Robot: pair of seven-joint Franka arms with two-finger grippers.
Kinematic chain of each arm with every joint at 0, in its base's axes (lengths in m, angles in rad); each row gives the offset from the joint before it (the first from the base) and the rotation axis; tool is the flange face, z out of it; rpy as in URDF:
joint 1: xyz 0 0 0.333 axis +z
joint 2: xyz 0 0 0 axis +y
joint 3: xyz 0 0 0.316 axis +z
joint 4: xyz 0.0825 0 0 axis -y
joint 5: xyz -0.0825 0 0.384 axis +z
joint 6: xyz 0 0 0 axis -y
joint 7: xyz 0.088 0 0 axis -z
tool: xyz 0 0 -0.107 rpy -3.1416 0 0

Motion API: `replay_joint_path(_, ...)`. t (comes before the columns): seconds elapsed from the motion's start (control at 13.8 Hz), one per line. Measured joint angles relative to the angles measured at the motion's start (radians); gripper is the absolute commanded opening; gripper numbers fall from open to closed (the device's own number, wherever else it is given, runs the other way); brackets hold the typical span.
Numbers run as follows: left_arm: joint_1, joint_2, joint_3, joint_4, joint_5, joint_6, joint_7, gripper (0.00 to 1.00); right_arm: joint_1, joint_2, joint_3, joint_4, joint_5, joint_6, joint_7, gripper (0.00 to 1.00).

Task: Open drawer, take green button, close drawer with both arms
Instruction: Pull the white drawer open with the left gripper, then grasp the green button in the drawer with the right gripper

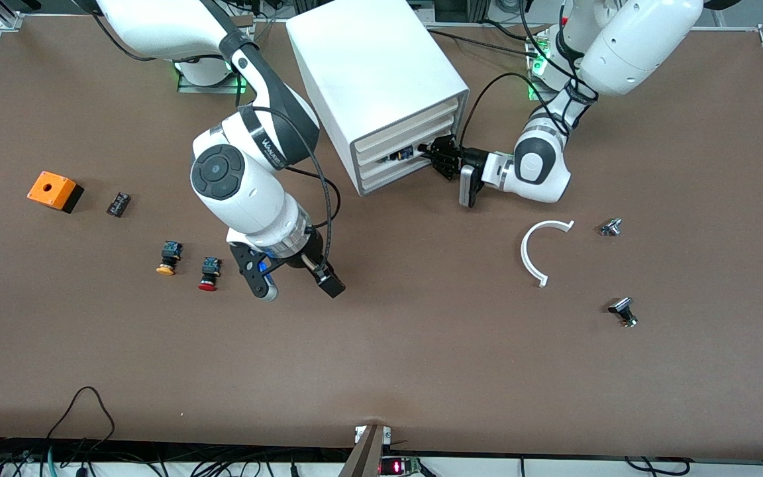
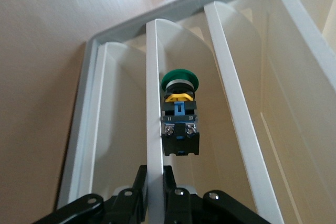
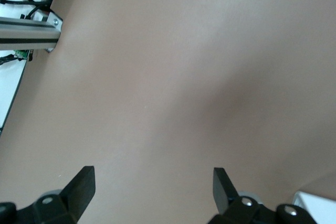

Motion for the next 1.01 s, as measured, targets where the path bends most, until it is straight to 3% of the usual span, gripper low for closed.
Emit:
replay_joint_path(0.22,0.072,-0.003,0.012,0.054,0.079,0.012,-0.016,0.0,0.004,0.001,0.001,0.021,0.038,0.006,0.048,1.0)
replay_joint_path(0.43,0.164,0.002,0.034,0.195,0.28,0.005,-0.161,0.01,0.025,0.002,0.008,0.044,0.042,0.006,0.128,1.0)
replay_joint_path(0.51,0.172,0.009,0.042,0.231,0.332,-0.008,-0.204,0.61,0.037,0.002,0.012,0.045,0.043,0.006,0.141,0.99)
replay_joint_path(0.58,0.175,0.017,0.048,0.262,0.368,-0.019,-0.232,1.0,0.056,0.005,0.015,0.045,0.043,0.01,0.148,0.99)
replay_joint_path(0.87,0.191,0.026,0.058,0.333,0.413,-0.09,-0.335,1.0,0.182,0.04,0.017,0.046,0.032,0.068,0.17,1.0)
replay_joint_path(1.01,0.195,0.018,0.057,0.393,0.53,-0.178,-0.481,1.0,0.241,0.063,0.013,0.046,-0.024,0.071,0.178,1.0)
